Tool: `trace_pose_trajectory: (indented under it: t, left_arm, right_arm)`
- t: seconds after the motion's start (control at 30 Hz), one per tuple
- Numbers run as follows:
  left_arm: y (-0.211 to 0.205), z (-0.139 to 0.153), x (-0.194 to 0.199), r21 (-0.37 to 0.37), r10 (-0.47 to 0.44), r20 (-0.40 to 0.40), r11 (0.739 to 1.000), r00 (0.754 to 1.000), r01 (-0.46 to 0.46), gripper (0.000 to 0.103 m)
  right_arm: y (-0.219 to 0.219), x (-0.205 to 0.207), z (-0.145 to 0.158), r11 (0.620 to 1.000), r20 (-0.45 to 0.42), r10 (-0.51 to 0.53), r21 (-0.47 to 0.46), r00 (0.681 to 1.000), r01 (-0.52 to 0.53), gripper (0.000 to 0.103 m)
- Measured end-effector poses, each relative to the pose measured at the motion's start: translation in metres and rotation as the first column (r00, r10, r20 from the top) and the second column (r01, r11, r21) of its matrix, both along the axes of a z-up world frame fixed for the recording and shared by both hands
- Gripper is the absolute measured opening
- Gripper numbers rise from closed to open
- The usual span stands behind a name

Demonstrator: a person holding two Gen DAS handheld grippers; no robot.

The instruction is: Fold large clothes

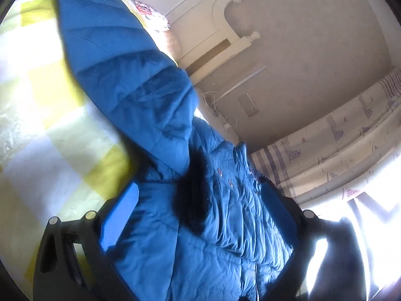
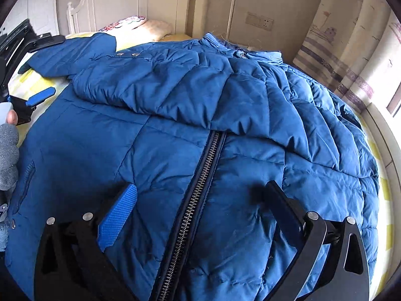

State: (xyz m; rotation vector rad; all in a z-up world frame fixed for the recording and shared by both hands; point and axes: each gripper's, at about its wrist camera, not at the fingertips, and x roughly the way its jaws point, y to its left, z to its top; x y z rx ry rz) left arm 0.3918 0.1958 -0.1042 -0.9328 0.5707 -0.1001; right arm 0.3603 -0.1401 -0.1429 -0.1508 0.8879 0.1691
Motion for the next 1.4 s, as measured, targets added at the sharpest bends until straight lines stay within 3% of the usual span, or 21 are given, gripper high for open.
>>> trace_pose_trajectory:
  t: [0.07,0.2,0.43,0.47,0.5,0.57,0.6,0.63,0.73,0.8,0.87,0.9,1.0,1.1,1.13,1.2,1.23,1.27,1.3,1.37,1.4]
  left_arm:
    - [0.043,0.002,-0.005,-0.05,0.112,0.001,0.992,0.994,-0.112,0.097]
    - [0.136,0.01,0.001,-0.019,0.294,-0.027,0.955,0.955,-0.295,0.097]
    - [0.245,0.015,0.049,-0.088,0.368,-0.138,0.92,0.92,-0.381,0.094]
    - [0.257,0.013,0.051,-0.109,0.392,-0.155,0.906,0.907,-0.41,0.081]
    - [0.266,0.009,0.052,-0.139,0.402,-0.169,0.894,0.9,-0.426,0.05]
    - [0.279,-0.001,0.056,-0.237,0.373,-0.186,0.881,0.909,-0.41,0.009]
    - [0.278,0.004,0.053,-0.225,0.394,-0.171,0.877,0.903,-0.425,0.007]
    - [0.27,0.017,0.05,-0.163,0.412,-0.127,0.889,0.902,-0.429,0.006]
    - [0.207,0.074,0.052,0.12,0.372,0.018,0.921,0.928,-0.371,0.005]
    - [0.144,0.111,0.057,0.29,0.274,0.117,0.91,0.955,-0.296,0.005]
    - [0.062,0.139,0.066,0.47,0.098,0.19,0.864,0.977,-0.178,0.005]
    - [0.015,0.147,0.071,0.561,-0.008,0.199,0.821,0.98,-0.107,0.006]
    - [-0.121,0.134,0.072,0.778,-0.266,0.132,0.625,0.955,0.066,0.01]
    - [-0.224,0.079,0.067,0.845,-0.454,-0.044,0.458,0.89,0.276,0.019]
    - [-0.249,0.055,0.065,0.838,-0.5,-0.116,0.415,0.858,0.355,0.024]
    - [-0.285,0.01,0.066,0.789,-0.556,-0.256,0.353,0.791,0.503,0.047]
    - [-0.29,-0.013,0.063,0.78,-0.551,-0.291,0.337,0.782,0.527,0.053]
    - [-0.294,-0.021,0.061,0.803,-0.528,-0.302,0.308,0.794,0.51,0.057]
    - [-0.291,-0.022,0.058,0.8,-0.527,-0.294,0.32,0.797,0.507,0.062]
    - [-0.276,-0.018,0.061,0.734,-0.557,-0.28,0.402,0.782,0.548,0.07]
    - [-0.268,-0.016,0.06,0.708,-0.568,-0.276,0.425,0.776,0.563,0.07]
  right_arm:
    - [-0.011,0.005,-0.002,0.998,-0.021,-0.022,0.065,1.0,0.023,0.098]
    - [-0.007,0.003,-0.002,0.999,-0.009,-0.018,0.046,1.0,0.019,0.098]
    - [-0.008,0.002,-0.001,0.998,-0.005,-0.017,0.057,1.0,0.018,0.098]
    - [-0.008,0.002,-0.001,0.998,-0.005,-0.017,0.058,1.0,0.017,0.098]
    - [-0.008,0.002,-0.001,0.998,-0.004,-0.017,0.059,1.0,0.017,0.098]
    - [-0.01,0.001,0.0,0.997,0.005,-0.016,0.072,1.0,0.016,0.097]
    - [-0.012,0.0,0.002,0.996,0.012,-0.016,0.084,1.0,0.015,0.097]
    - [-0.015,-0.001,0.003,0.995,0.02,-0.02,0.103,1.0,0.017,0.097]
    - [-0.037,-0.01,0.014,0.974,0.088,-0.095,0.213,0.992,0.075,0.096]
    - [-0.059,-0.016,0.019,0.938,0.12,-0.164,0.327,0.979,0.117,0.096]
    - [-0.08,-0.021,0.019,0.89,0.125,-0.238,0.426,0.963,0.165,0.096]
    - [-0.088,-0.023,0.019,0.868,0.126,-0.266,0.463,0.956,0.18,0.096]
    - [-0.1,-0.03,0.023,0.833,0.155,-0.309,0.521,0.938,0.189,0.096]
    - [-0.104,-0.039,0.028,0.82,0.199,-0.323,0.546,0.925,0.169,0.096]
    - [-0.107,-0.042,0.028,0.814,0.205,-0.328,0.556,0.922,0.165,0.096]
    - [-0.111,-0.042,0.028,0.802,0.202,-0.337,0.574,0.919,0.168,0.096]
    - [-0.113,-0.042,0.027,0.797,0.197,-0.338,0.58,0.92,0.168,0.096]
    - [-0.114,-0.042,0.027,0.795,0.195,-0.338,0.584,0.921,0.168,0.096]
    - [-0.112,-0.043,0.026,0.794,0.194,-0.337,0.584,0.921,0.168,0.096]
    - [-0.112,-0.044,0.027,0.794,0.2,-0.332,0.586,0.922,0.159,0.096]
    - [-0.112,-0.044,0.027,0.794,0.2,-0.332,0.587,0.922,0.158,0.096]
